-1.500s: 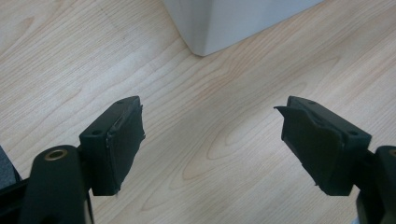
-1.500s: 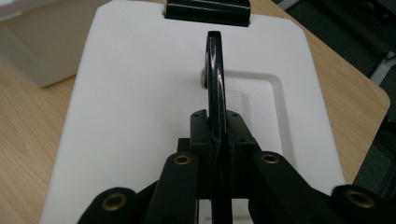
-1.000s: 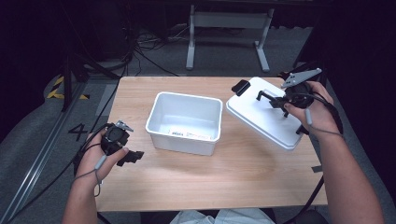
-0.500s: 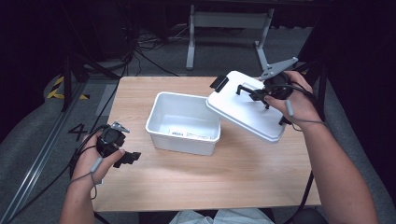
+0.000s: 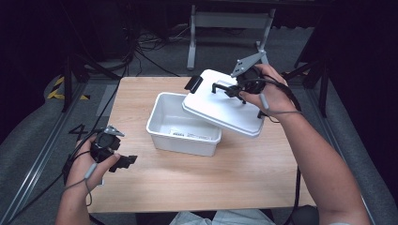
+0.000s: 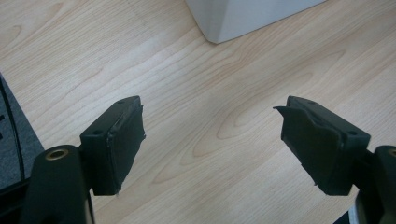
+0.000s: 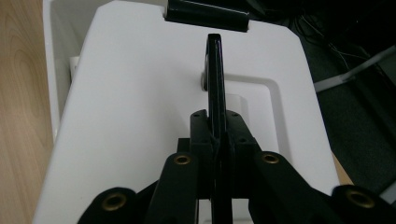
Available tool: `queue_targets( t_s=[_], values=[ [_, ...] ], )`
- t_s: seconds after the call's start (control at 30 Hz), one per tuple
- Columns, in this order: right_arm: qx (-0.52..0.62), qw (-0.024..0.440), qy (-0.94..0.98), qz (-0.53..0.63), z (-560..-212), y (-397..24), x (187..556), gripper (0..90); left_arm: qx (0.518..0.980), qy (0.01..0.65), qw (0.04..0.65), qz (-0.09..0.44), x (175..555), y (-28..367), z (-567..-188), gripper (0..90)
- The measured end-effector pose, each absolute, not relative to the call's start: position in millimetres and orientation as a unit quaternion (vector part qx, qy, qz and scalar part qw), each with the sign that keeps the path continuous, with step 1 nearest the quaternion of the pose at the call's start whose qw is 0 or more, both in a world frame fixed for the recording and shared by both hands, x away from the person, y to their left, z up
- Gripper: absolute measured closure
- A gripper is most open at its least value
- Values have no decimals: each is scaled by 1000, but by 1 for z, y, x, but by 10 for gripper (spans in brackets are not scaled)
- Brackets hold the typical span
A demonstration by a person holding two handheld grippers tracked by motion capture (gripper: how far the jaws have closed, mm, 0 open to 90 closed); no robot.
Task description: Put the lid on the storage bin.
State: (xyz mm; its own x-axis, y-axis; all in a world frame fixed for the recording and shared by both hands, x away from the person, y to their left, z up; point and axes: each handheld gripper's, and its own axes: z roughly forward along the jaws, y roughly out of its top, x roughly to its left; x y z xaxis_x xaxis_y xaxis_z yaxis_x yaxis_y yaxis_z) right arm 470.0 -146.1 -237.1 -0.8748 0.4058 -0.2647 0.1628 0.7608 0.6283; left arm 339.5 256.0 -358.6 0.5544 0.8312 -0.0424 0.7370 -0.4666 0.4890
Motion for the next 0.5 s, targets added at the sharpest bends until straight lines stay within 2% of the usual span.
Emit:
queue_targets(
  t_s=[0.5],
  values=[
    [112,185,920,326,-243,-96,475,850,849,458,240,105,344,256,-356,220]
  ],
)
